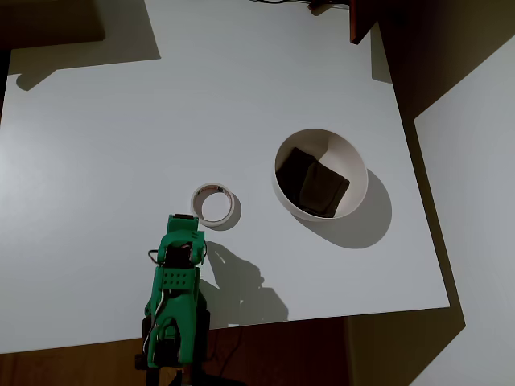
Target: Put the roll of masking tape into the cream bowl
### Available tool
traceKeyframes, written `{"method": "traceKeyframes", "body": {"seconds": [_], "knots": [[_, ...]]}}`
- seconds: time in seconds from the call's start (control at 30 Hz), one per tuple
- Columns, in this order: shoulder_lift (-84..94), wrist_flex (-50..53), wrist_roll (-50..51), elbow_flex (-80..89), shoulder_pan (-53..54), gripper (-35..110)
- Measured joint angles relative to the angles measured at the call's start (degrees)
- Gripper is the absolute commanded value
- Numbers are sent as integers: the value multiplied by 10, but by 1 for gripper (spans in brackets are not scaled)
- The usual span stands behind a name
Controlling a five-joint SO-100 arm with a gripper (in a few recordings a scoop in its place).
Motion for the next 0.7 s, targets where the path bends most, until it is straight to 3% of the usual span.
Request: {"method": "traceKeyframes", "body": {"seconds": [0.2, 0.3, 0.37, 0.7], "knots": [[-291, -81, 15, -108, 77, -8], [-392, -99, 21, -147, 112, 7], [-423, -105, 29, -164, 126, 12], [-439, -102, 45, -174, 132, 12]]}}
